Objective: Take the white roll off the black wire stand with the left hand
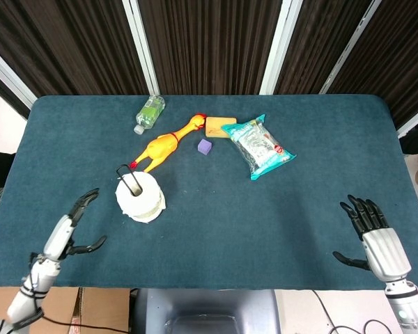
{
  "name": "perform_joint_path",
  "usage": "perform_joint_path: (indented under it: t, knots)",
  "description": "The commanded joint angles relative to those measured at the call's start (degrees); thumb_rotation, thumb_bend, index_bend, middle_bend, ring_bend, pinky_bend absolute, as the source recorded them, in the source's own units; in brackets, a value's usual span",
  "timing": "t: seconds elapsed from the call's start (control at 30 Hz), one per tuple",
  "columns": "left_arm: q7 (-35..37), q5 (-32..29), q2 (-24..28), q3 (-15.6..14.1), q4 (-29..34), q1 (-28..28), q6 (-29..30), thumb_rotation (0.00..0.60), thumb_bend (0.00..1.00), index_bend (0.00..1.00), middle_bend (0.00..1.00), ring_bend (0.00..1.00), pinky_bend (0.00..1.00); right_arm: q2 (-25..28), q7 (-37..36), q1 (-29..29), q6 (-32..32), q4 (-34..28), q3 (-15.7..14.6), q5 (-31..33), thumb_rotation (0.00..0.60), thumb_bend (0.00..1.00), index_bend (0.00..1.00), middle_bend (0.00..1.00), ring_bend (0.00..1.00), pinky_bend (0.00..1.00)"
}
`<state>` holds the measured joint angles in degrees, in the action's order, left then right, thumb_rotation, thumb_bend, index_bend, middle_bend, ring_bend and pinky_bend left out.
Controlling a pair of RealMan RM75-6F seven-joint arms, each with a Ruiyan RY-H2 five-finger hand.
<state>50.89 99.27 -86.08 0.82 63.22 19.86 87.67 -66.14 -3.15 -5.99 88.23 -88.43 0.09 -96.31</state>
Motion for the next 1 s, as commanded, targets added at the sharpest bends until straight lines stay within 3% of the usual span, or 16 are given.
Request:
perform_joint_path:
  t: [0.03, 0.3, 0.8, 1.0]
  knots:
    - [-2.7, -2.6, -2.5, 1.4, -1.0, 2.9, -4.6, 0.600, 0.32, 0.00, 0.00, 0.00, 0.03, 0.1, 0.2, 0.0, -0.2, -0.3, 0.1, 0.2, 0.600, 0.02, 0.00, 0.00, 0.00, 0.00]
    - [-7.7, -6.0, -4.7, 2.2, -0.7, 6.0, -11.6, 0.600, 0.32, 0.00, 0.00, 0.00, 0.02, 0.5, 0.3, 0.4, 0.3, -0.8, 0.4, 1.1, 0.600, 0.02, 0.00, 0.00, 0.00, 0.00]
    - [-2.8, -13.0, -8.0, 5.2, -1.1, 10.2, -21.4, 0.600, 0.31, 0.00, 0.00, 0.00, 0.03, 0.7, 1.5, 1.3, 1.2, -1.4, 1.0, 2.5, 0.600, 0.02, 0.00, 0.00, 0.00, 0.00]
    - [-2.9, -14.3, -8.5, 5.6, -1.4, 11.1, -23.3, 0.600, 0.31, 0.00, 0.00, 0.01, 0.12, 0.6, 1.4, 1.4, 1.0, -1.1, 1.2, 2.8, 0.600, 0.03, 0.00, 0.00, 0.00, 0.00]
